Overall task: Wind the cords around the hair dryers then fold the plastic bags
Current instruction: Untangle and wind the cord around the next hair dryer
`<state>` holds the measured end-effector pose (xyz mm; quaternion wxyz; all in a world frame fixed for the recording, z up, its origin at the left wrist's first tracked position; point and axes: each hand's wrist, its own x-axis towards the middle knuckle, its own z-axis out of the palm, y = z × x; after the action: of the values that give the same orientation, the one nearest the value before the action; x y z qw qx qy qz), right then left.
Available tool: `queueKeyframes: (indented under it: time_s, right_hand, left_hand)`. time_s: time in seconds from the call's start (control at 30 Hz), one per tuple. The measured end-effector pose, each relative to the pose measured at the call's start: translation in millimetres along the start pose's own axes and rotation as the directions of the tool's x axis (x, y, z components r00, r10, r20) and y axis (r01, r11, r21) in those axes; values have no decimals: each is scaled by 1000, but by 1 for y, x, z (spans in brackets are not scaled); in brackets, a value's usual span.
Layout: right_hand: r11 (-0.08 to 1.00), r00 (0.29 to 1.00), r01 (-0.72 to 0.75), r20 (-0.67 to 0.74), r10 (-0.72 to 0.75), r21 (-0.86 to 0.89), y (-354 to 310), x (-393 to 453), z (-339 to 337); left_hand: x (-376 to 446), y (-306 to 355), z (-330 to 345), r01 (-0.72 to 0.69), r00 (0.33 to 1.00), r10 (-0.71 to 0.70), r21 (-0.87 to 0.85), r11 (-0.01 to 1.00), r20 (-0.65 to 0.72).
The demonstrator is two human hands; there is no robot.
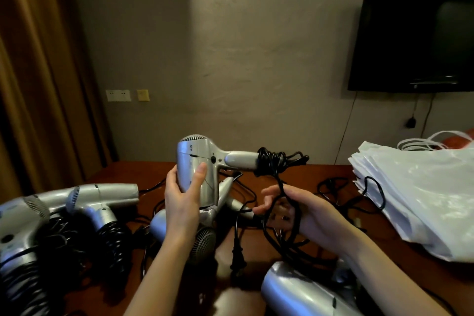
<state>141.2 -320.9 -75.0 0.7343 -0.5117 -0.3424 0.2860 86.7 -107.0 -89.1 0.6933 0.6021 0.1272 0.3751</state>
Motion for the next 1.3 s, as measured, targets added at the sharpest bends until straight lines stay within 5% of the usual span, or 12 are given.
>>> queueKeyframes:
  time_s: [0.13,0.3,0.57,0.73,0.9,1.1,1.3]
  right_hand:
    - [975,990,-15,-140,-16,-223,1,5,-2]
    - [894,997,-80,-56,61,-441,5,21,-1]
    - [557,978,-180,-206,17,-811,-9,42,-4]
    - [445,956,-288,-279,89,-848,-19,41,-14]
    - [483,913,-407,-348,211,-775,-36,28,-24]
    - [584,977,-191,-211,35,-789,-31,36,-20]
    - [807,981,-171,-173,86,-566,-19,28,-26]
  left_hand:
    - [3,0,-1,25,1000,-25,-37,999,-6]
    - [1,-1,2,33,999,-30,-65,997,40]
    - [1,3,-1,48,993,-41,-58,997,114]
    - [1,3,-1,43,983,-40,-16,999,179]
    - [1,5,-2,79,977,-70,-40,996,201]
    - [1,7,-1,140,974,-116,-112,984,195]
    - [2,9,0,202,972,-172,-194,960,160]
